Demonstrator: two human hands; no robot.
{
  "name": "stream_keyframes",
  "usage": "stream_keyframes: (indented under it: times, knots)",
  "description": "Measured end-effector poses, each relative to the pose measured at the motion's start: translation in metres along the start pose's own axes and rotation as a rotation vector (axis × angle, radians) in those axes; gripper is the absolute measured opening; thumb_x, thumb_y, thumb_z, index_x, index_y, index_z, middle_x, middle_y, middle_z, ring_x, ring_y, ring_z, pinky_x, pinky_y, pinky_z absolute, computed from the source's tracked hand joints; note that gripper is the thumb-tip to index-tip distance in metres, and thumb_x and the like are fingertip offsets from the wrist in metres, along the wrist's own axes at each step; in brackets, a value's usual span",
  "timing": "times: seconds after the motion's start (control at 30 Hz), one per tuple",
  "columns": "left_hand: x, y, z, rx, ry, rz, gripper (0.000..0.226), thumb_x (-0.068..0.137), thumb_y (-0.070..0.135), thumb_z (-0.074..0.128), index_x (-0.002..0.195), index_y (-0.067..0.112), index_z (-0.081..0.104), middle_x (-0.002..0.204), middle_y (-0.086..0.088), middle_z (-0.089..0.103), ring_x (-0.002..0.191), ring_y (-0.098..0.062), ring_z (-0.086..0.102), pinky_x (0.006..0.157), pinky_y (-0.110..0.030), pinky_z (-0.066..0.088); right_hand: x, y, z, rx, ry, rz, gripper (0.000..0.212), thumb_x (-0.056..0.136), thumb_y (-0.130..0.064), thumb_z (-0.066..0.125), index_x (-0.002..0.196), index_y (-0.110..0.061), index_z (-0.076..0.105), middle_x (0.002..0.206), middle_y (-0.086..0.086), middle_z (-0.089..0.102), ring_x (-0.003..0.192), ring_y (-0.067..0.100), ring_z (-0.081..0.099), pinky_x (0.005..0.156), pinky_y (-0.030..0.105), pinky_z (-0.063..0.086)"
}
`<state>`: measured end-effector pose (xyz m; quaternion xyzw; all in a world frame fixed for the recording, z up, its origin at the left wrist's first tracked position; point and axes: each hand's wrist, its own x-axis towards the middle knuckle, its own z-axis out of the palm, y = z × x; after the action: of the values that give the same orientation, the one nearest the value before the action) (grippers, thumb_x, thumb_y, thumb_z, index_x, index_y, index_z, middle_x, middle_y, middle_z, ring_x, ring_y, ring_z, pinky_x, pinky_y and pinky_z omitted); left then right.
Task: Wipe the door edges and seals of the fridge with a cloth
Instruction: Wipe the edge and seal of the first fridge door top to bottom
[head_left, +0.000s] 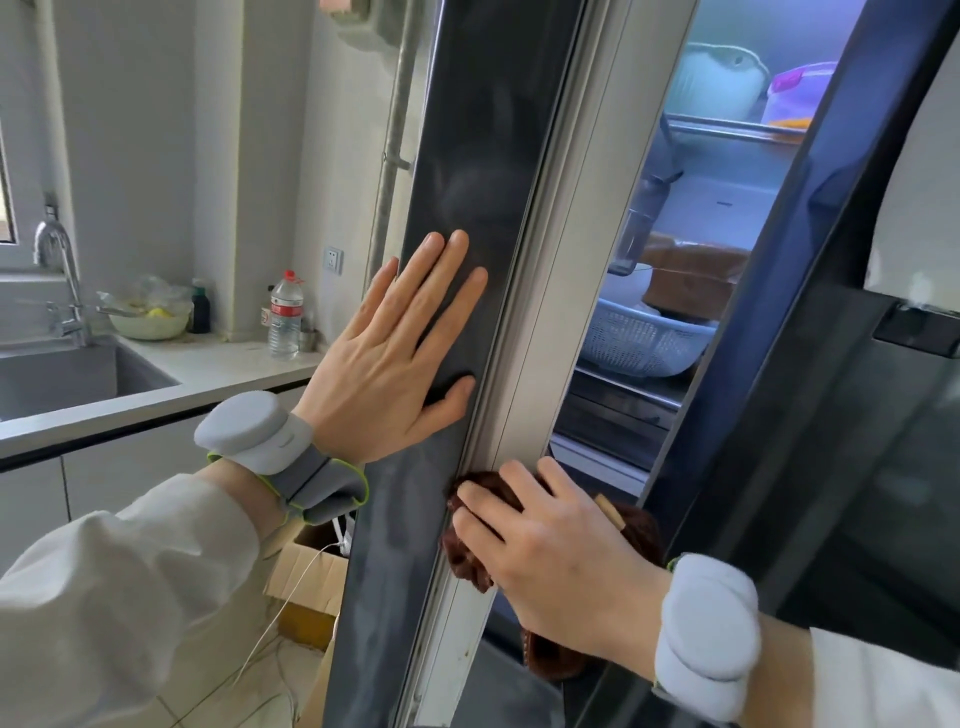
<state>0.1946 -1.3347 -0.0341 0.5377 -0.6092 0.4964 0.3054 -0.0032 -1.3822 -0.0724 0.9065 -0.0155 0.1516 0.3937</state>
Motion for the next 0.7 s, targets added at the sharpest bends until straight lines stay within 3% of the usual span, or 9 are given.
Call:
stream_keyframes:
  times: [0.2,0.53,0.7]
  knots:
    - [-0.001,-0.002,0.000,0.009,0.011,0.008,0.069,0.090,0.036,0.042,0.145,0.004,0.018,0.151,-0.018,0.013,0.143,-0.025,0.000,0.117,-0.040,0.004,0.013,0.028,-0.023,-0.008,0.089,0.075,0.037,0.082,-0.021,0.037,0.108,-0.013,0.063,0.110,0.004,0.063,0.090,0.027,0.050,0.072,0.039,0.042]
    - [0.001,-0.001,0.000,0.011,0.017,0.013,0.069,0.089,0.036,0.044,0.145,0.004,0.019,0.151,-0.018,0.014,0.143,-0.025,0.002,0.117,-0.039,0.002,0.004,0.010,-0.002,-0.019,-0.033,-0.102,0.031,0.082,-0.026,0.050,0.108,-0.016,0.063,0.110,0.004,0.064,0.094,0.026,0.050,0.078,0.039,0.045]
    - [-0.001,-0.002,0.000,0.042,0.019,0.013,0.070,0.089,0.035,0.044,0.145,0.004,0.018,0.152,-0.016,0.011,0.143,-0.026,0.001,0.117,-0.040,0.004,0.012,0.026,-0.021,0.005,-0.083,-0.153,0.026,0.081,-0.025,0.053,0.104,-0.017,0.063,0.101,0.001,0.065,0.088,0.024,0.054,0.074,0.035,0.047]
